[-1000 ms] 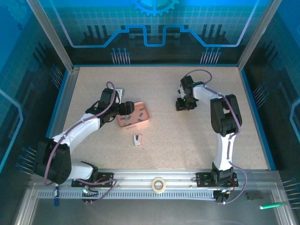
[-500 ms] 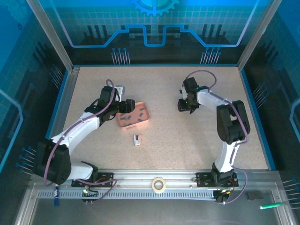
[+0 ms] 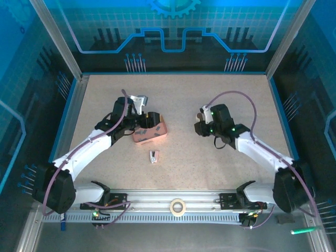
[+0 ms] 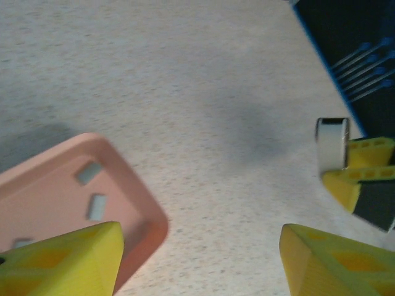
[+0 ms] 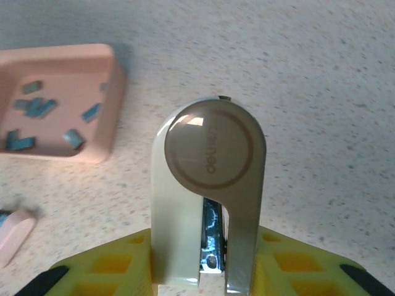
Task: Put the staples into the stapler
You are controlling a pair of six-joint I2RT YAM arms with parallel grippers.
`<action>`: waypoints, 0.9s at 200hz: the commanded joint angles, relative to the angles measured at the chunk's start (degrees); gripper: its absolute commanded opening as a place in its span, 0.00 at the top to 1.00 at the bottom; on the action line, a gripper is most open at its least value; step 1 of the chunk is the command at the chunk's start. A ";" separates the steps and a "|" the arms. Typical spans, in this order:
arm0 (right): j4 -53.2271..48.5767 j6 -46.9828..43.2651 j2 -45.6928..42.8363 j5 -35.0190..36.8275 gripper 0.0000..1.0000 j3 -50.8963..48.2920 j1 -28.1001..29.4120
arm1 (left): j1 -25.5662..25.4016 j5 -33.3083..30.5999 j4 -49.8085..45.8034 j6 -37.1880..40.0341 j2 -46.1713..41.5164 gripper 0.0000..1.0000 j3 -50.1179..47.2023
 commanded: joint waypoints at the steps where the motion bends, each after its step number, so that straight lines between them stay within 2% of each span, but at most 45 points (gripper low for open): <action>1: 8.51 -1.37 -5.75 -0.96 0.64 -3.70 2.75 | -2.05 7.53 5.91 -1.86 -1.60 0.32 -1.30; 70: 21.12 -10.26 -15.70 -6.83 0.65 -12.38 8.18 | -8.30 14.90 13.17 0.25 -1.50 0.32 -2.13; 108: 27.55 -16.09 -17.02 -6.15 0.66 -15.57 11.30 | -10.20 18.45 16.42 0.33 -1.34 0.32 -2.58; 144: 27.57 -17.12 -15.89 -4.94 0.66 -14.02 12.40 | -11.82 18.68 19.44 1.84 -1.52 0.32 -3.65; 180: 27.53 -17.47 -14.91 -4.45 0.65 -13.18 13.02 | -12.93 15.98 16.53 5.51 -1.26 0.35 -2.75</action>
